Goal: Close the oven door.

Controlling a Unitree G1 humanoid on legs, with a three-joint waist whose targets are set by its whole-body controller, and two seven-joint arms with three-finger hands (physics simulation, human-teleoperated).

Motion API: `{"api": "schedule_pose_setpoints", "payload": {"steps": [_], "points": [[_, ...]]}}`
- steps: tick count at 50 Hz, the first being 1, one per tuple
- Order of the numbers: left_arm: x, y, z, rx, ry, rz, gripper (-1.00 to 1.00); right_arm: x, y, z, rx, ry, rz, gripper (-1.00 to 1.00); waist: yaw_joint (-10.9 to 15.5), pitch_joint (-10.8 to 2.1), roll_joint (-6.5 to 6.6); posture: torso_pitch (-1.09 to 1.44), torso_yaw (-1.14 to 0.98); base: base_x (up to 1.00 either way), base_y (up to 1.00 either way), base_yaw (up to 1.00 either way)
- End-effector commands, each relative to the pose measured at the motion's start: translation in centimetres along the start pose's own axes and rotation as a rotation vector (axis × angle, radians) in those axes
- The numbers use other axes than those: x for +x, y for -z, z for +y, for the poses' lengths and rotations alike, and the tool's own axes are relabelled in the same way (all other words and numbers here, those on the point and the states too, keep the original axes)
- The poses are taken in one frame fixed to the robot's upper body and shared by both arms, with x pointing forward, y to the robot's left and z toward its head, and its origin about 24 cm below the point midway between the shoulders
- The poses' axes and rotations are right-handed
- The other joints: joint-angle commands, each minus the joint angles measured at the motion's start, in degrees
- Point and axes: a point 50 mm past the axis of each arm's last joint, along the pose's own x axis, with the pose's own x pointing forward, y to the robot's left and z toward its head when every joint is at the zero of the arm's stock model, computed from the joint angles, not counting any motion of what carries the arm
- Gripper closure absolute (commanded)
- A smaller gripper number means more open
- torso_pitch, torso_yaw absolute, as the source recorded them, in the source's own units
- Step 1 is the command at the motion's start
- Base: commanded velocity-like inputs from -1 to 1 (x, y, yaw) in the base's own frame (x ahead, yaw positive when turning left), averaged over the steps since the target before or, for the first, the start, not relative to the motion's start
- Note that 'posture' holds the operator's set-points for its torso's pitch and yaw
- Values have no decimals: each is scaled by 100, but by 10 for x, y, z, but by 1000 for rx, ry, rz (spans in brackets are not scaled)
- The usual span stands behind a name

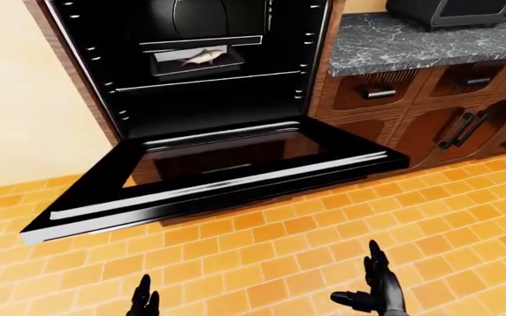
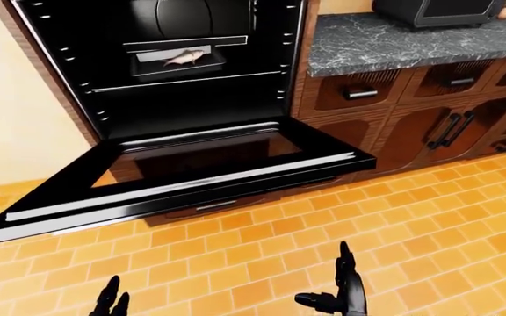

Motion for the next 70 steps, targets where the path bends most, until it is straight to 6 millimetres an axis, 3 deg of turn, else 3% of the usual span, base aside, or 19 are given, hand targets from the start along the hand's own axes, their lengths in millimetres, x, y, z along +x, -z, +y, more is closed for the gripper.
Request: {"api": "schedule_pose_setpoints", "payload": {"steps": [1, 4, 5, 7, 10, 15, 18, 19, 28, 33, 35, 39, 43, 45, 47, 59, 63, 64, 70], "points": [[5, -10, 0, 14, 6, -57, -100, 5, -10, -4, -11, 7, -55, -100, -9, -60, 0, 0, 0, 0, 27, 0], [6, -11, 1, 14, 7, -55, -100, 5, -10, -3, -11, 6, -54, -100, -32, -118, -347, 0, 0, 0, 26, 0], [6, -12, 1, 13, 7, -55, -100, 5, -10, -3, -11, 6, -54, -100, -90, -57, -28, 0, 0, 0, 26, 0], [6, -11, 2, 13, 7, -55, -100, 4, -10, -3, -12, 6, -54, -100, -86, -89, -129, 0, 0, 0, 27, 0], [6, -11, 1, 13, 7, -54, -100, 4, -10, -3, -12, 6, -54, -100, -85, -101, -68, 0, 0, 0, 27, 0], [5, -11, 2, 13, 7, -53, -100, 4, -10, -3, -12, 6, -53, -100, -74, -33, 313, 0, 0, 0, 27, 0], [5, -11, 2, 13, 7, -53, -100, 4, -10, -3, -12, 6, -53, -100, -39, -158, 882, 0, 0, 0, 27, 0], [5, -11, 2, 13, 7, -53, -100, 4, -10, -3, -12, 6, -53, -100, -8, -110, 589, 0, 0, 0, 27, 0], [5, -10, -1, 13, 8, -57, -100, 5, -10, -3, -11, 5, -54, -100, -25, -24, 209, 0, 0, 0, 27, 0], [5, -10, -1, 13, 7, -56, -100, 4, -10, -3, -11, 5, -53, -100, -58, -79, -280, 0, 0, 0, 27, 0], [5, -10, -1, 13, 7, -57, -100, 4, -10, -3, -11, 5, -53, -100, -111, -63, -99, 0, 0, 0, 28, 0], [5, -10, 0, 13, 6, -55, -100, 4, -9, -3, -12, 4, -51, -100, -95, -108, -87, 0, 0, 0, 27, 0], [5, -10, 0, 13, 7, -54, -100, 4, -10, -3, -12, 5, -51, -100, -76, -42, 158, 0, 0, 0, 28, 0], [5, -10, 0, 13, 7, -54, -100, 4, -10, -3, -12, 5, -51, -100, -78, -47, 381, 0, 0, 0, 27, 0], [5, -10, 0, 13, 7, -54, -100, 4, -10, -3, -12, 4, -51, -100, -59, -134, 779, 0, 0, 0, 27, 0], [4, -9, 0, 13, 9, -51, -100, 4, -9, -3, -12, 4, -51, -100, -31, -36, 125, 0, 0, 0, 27, 0], [4, -10, 0, 13, 8, -52, -100, 4, -9, -3, -12, 4, -51, -100, -52, -97, -328, 0, 0, 0, 27, 0], [4, -9, 0, 13, 9, -52, -100, 4, -10, -3, -12, 4, -51, -100, -102, -49, -117, 0, 0, 0, 28, 0], [5, -10, -1, 12, 11, -52, -100, 5, -10, -3, -12, 4, -52, -100, -86, -79, -17, 0, 0, 0, 27, 0]]}}
